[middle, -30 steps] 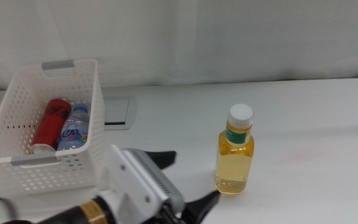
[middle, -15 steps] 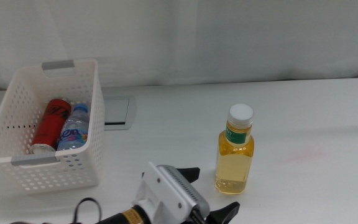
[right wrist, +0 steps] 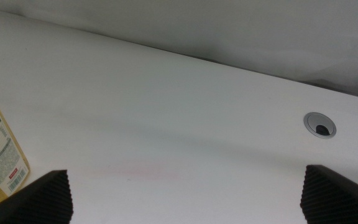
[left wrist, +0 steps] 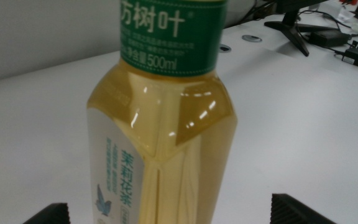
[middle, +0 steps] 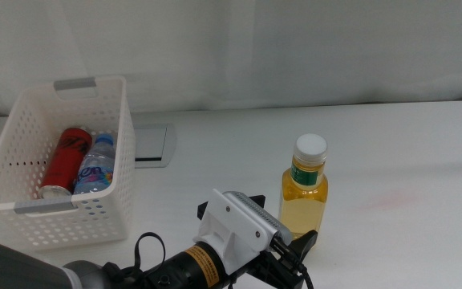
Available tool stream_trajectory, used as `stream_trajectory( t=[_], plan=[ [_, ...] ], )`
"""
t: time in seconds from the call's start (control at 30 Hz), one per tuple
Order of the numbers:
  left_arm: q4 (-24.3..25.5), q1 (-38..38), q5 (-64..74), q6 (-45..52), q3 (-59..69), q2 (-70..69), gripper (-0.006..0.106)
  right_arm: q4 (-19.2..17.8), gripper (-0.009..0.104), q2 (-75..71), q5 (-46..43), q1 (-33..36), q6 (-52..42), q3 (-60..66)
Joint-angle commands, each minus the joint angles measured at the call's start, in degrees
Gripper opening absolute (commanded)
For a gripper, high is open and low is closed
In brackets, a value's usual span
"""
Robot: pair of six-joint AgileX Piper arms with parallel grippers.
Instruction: Use arms to grab the bottles and put them into the dustbin to the left of the table.
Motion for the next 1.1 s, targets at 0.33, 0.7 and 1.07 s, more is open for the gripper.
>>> stream_trajectory(
  t=[0.33,0.7,1.07],
  plan=[
    [-1.33,-0.40,2.05,0.38,-8.48,7.93,0.082,-0.40,0.103,-0.23,-0.30,-0.33,-0.48,-0.37],
    [-4.64,-0.40,9.74,-0.27,-18.10,11.49,0.082,-0.40,0.103,-0.23,-0.30,-0.33,-0.48,-0.37],
    [-12.72,-0.40,14.63,0.85,-20.46,12.14,0.074,-0.40,0.103,-0.23,-0.30,-0.33,-0.48,-0.37]
  ],
)
